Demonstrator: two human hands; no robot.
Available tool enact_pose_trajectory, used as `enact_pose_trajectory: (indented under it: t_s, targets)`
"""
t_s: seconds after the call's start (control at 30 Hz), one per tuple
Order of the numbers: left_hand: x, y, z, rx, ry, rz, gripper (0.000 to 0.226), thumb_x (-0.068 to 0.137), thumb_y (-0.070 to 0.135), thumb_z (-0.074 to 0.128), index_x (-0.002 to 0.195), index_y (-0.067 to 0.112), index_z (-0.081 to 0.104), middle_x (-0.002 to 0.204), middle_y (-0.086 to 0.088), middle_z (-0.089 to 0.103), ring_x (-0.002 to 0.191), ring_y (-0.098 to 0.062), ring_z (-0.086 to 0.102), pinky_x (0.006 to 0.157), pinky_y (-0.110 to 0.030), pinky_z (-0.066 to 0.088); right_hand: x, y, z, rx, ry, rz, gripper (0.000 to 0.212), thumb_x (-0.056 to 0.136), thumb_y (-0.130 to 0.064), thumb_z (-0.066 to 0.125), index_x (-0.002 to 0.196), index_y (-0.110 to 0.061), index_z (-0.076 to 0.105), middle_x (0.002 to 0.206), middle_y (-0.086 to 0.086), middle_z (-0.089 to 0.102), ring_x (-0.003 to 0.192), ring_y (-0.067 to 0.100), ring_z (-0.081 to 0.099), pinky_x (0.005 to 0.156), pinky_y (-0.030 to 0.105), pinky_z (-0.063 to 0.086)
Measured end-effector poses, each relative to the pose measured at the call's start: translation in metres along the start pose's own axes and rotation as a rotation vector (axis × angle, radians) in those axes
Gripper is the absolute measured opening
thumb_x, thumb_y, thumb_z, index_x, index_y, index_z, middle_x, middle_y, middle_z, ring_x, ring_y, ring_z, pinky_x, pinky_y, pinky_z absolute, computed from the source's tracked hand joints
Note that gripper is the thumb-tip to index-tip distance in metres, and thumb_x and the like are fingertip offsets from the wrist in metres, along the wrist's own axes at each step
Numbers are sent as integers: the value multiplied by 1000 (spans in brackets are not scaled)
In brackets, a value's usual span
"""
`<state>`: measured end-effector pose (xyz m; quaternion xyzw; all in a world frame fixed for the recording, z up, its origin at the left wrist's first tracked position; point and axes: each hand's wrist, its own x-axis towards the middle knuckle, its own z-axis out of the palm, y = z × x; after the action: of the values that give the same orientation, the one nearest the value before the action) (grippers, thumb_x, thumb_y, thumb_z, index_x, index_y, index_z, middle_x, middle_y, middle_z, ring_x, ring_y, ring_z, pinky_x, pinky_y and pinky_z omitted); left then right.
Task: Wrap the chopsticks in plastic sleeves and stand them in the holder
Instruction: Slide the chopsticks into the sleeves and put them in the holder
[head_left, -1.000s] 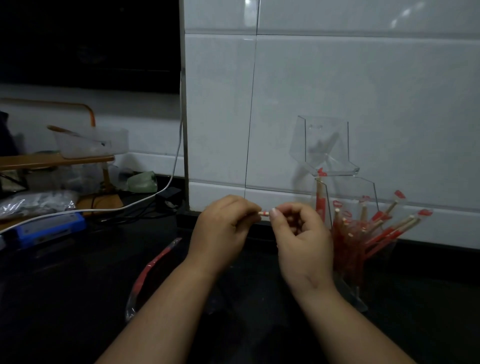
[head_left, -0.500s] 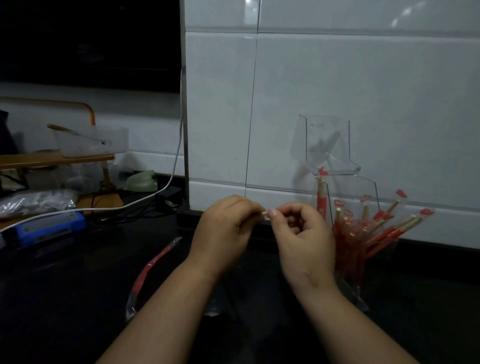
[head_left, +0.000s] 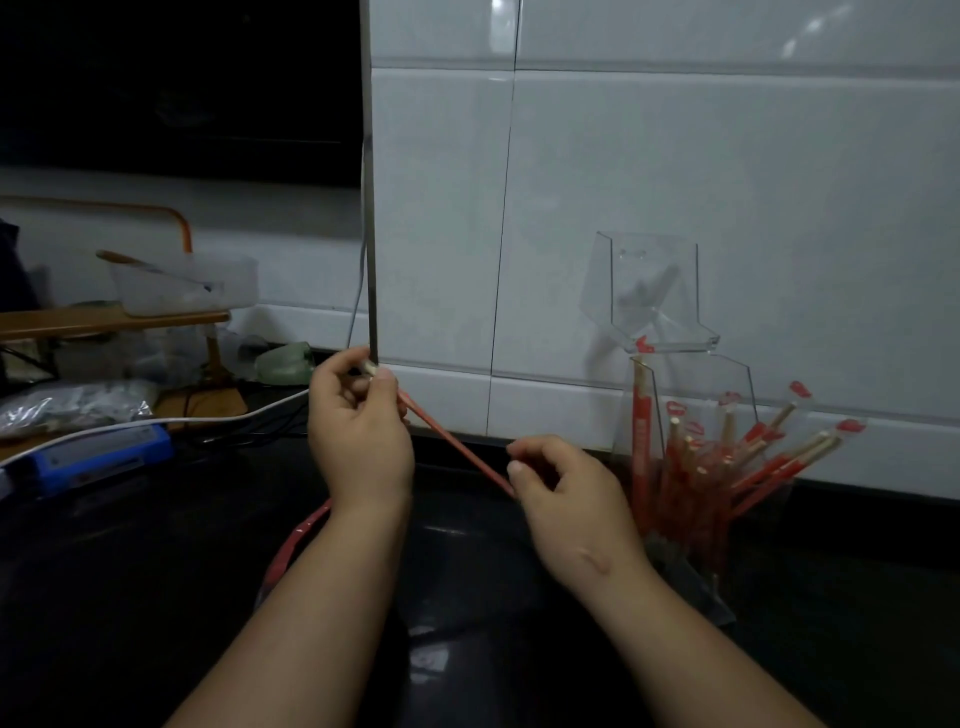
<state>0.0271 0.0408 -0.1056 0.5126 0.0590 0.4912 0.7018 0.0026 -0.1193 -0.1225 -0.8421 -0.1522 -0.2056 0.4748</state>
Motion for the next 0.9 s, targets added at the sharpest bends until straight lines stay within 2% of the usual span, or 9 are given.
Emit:
enact_pose_trajectory:
  t_s: [0.1,0.23,0.33,0.43,0.5,0.6,0.73,0.83,0.9]
  targets:
    - [2,-2,0,-37,54,-75,20,96,5,59,100,25,60,74,3,57,60,-6,56,65,-29,50,-2,0,1,-92,-132,32,9,93,-32,61,99,-31,68,85,-13,65,82,4,58,74,23,45]
    - [3,-4,-1,-59,68,-123,18,95,7,60,104,23,60,75,4,60,64,-6,59,67,-28,53,-4,-2,1,-160,-196,36,9,94,-35,59,93,-30,67,75,-11,61,72,5,56,68,25,45]
    - [2,-4,-1,-46,20,-105,17,96,8,60,97,26,61,80,0,63,68,-9,61,67,-31,52,-5,-7,-1,-143,-205,19,17,92,-44,59,86,-30,67,68,-12,60,68,3,56,64,24,44]
    - [-1,-2,1,-54,-67,-94,17,97,7,60,95,24,62,78,1,63,65,-4,63,63,-25,53,-7,-12,-3,-203,-243,-34,21,94,-42,58,90,-26,71,76,-9,63,74,6,58,72,30,49]
    - [-2,-1,1,-65,-105,-83,17,96,6,60,96,23,63,78,1,63,66,-4,63,62,-24,54,-8,-15,-5,-264,-216,-72,20,93,-42,59,98,-27,72,87,-8,63,82,8,58,80,31,49]
    - [-4,0,3,-65,-140,-65,17,95,5,61,96,21,64,76,-1,62,66,-8,63,63,-28,55,-9,-22,-10,-228,-137,-100,17,93,-40,59,107,-34,68,88,-14,61,83,5,56,78,26,48]
    - [-7,-1,2,-75,-174,-47,20,94,5,63,103,23,62,70,3,65,66,-11,64,66,-31,56,-8,-26,-13,-326,-86,-204,14,96,-30,56,102,-28,68,95,-11,63,92,9,56,82,28,44]
    - [-10,1,3,-95,-202,-39,26,98,9,59,118,24,54,68,6,69,64,-9,63,60,-24,55,-7,-28,-15,-343,-55,-230,13,98,-28,53,100,-25,66,95,-8,61,91,12,55,81,30,44]
    - [-11,2,4,-119,-207,-58,24,100,13,55,120,26,52,72,4,70,61,-10,61,57,-23,53,-6,-27,-15,-326,-8,-247,11,97,-26,55,101,-23,65,95,-6,62,90,14,55,78,28,43]
